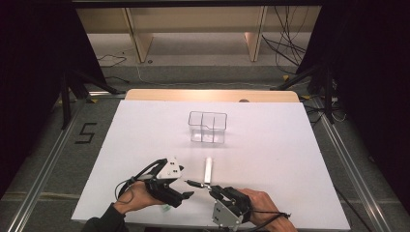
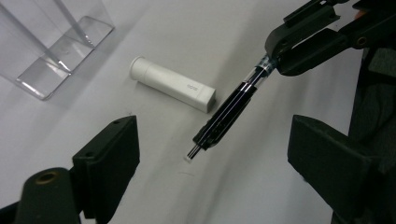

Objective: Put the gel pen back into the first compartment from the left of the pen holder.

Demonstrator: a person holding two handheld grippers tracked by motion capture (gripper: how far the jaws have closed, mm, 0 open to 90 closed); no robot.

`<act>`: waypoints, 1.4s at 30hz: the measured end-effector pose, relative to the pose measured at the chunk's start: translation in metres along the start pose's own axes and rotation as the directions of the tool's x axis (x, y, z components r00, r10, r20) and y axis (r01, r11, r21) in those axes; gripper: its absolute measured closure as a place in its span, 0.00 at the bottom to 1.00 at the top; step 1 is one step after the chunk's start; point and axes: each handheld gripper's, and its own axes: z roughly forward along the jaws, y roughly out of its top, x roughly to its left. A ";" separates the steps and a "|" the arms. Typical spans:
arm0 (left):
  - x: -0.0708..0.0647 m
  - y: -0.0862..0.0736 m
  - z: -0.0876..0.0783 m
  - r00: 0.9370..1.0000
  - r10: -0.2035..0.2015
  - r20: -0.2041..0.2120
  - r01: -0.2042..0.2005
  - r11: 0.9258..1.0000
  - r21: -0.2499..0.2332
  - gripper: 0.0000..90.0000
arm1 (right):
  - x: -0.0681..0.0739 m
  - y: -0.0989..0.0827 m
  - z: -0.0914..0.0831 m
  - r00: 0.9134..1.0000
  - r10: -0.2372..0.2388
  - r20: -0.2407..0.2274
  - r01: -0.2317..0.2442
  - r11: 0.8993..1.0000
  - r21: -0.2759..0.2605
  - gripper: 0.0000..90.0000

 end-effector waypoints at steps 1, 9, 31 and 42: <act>-0.001 0.003 0.001 1.000 0.012 0.012 -0.013 1.000 0.013 0.19 | 0.000 0.000 0.000 1.000 -0.009 -0.003 0.009 1.000 -0.004 0.89; -0.007 0.022 0.018 0.991 0.094 0.091 -0.103 0.990 0.095 0.25 | 0.002 0.000 -0.006 0.995 -0.100 0.006 0.100 0.995 -0.020 0.89; -0.012 0.037 0.041 0.953 0.175 0.247 -0.231 0.948 0.220 0.56 | 0.011 0.002 -0.011 0.971 -0.238 -0.004 0.238 0.970 -0.058 0.89; -0.018 0.041 0.046 0.932 0.227 0.284 -0.300 0.922 0.245 0.67 | 0.012 0.002 -0.012 0.967 -0.253 -0.005 0.253 0.966 -0.056 0.89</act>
